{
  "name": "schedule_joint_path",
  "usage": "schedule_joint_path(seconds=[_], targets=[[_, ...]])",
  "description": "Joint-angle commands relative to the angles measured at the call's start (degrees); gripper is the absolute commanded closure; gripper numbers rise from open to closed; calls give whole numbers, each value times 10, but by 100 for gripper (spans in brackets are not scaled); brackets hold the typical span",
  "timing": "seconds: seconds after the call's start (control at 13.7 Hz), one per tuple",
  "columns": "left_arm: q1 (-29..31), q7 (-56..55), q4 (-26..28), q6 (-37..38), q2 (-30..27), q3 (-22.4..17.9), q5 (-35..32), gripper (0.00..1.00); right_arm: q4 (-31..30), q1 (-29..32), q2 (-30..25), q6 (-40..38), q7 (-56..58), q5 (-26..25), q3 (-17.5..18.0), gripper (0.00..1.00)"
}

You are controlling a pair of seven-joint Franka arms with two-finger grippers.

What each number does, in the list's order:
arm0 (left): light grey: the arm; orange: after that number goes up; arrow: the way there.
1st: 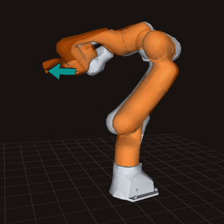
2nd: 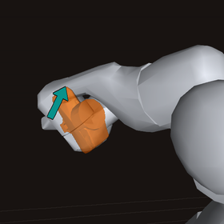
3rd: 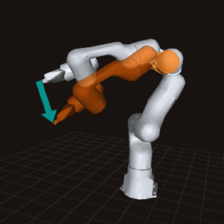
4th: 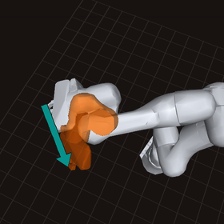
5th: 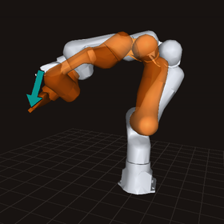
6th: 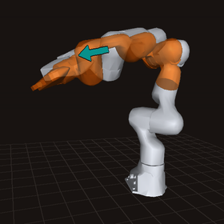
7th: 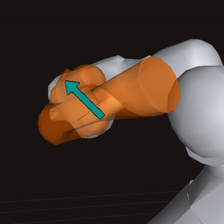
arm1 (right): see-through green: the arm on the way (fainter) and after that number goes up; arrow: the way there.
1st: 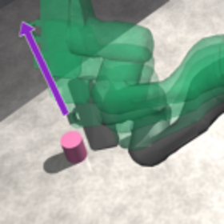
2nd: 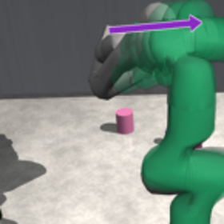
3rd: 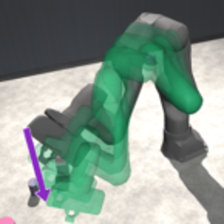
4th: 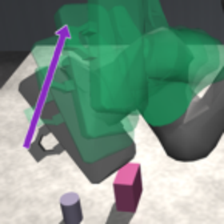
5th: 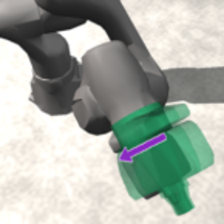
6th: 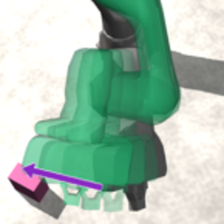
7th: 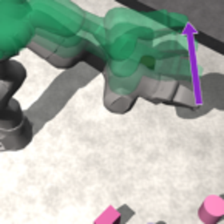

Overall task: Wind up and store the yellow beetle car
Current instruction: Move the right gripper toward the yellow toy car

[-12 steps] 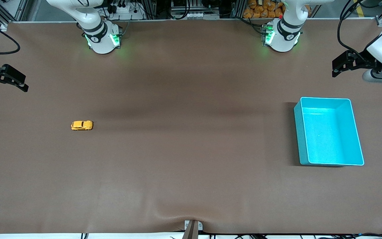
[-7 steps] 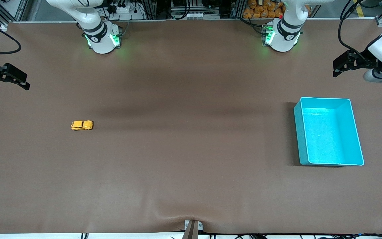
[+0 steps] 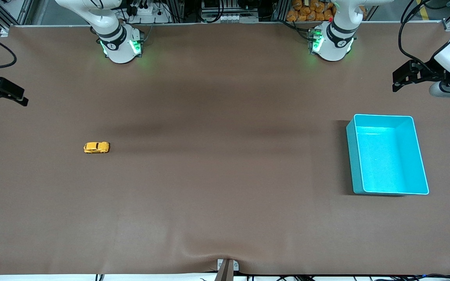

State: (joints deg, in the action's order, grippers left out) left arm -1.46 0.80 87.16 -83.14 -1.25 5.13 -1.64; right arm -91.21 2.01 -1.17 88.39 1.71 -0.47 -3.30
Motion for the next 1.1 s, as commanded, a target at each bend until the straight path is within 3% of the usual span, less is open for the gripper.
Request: schedule_joint_path(seconds=[0.0,0.51,1.02], targets=[[1,3,-1,-4,-7,1,-4,0,7,8,26,-10,-12,-8,4,0],[1,7,1,-4,1,1,-7,0,4,32,79,-2,-134,-7,5,0],[0,7,1,-11,6,1,-6,0,-86,33,88,92,-364,15,6,0]])
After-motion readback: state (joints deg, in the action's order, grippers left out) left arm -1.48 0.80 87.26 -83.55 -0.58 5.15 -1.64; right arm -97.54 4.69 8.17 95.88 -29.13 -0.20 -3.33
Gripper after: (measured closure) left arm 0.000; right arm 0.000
